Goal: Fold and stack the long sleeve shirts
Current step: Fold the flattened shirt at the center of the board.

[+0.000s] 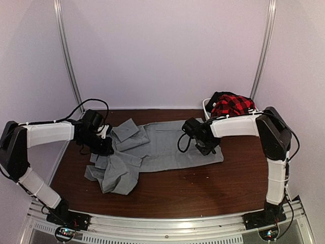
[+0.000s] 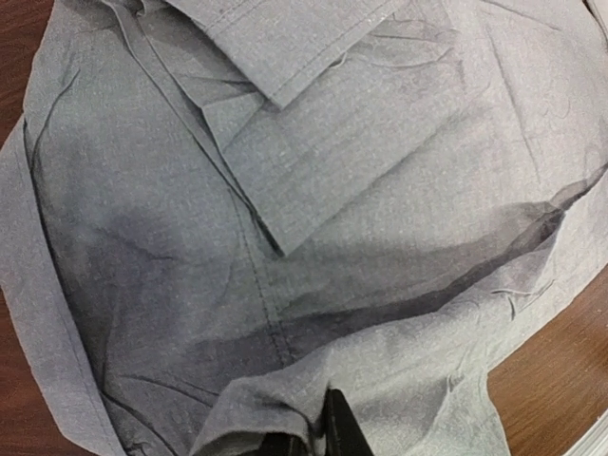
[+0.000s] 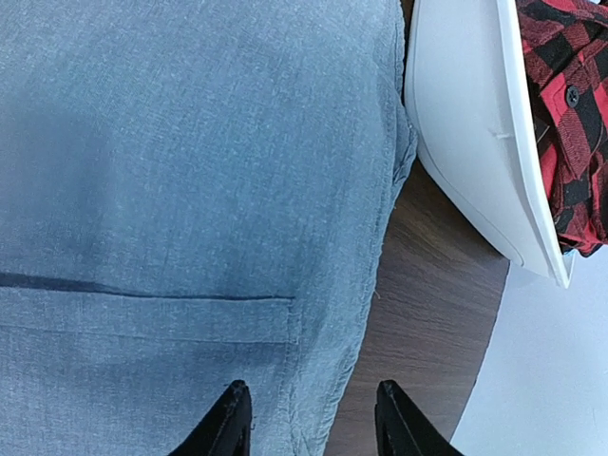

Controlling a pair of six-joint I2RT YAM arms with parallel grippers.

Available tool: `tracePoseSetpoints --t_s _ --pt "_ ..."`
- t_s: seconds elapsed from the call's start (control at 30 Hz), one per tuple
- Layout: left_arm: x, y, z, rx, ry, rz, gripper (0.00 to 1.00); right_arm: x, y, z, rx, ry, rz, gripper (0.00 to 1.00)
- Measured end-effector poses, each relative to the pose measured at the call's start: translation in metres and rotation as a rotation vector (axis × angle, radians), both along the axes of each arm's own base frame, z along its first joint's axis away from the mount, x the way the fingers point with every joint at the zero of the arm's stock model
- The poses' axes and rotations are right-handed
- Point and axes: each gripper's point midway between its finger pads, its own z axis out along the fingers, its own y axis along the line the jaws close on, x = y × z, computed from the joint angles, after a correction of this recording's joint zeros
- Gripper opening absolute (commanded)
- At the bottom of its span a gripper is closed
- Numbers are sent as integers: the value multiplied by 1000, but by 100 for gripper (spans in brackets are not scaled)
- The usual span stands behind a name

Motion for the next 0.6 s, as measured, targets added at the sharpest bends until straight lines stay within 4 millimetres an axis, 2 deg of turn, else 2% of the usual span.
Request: tracePoseSetpoints --t_s 0.1,0.23,0.4,0.6 --pt "3 4 -2 13 -5 12 22 2 0 0 9 -5 -5 48" --pt "7 8 -9 37 -3 22 26 2 4 5 57 -15 1 49" --pt "8 12 -21 69 16 28 33 -4 7 31 148 -66 2 51" --pt "8 15 -22 90 15 24 46 -13 7 56 255 -112 -2 60"
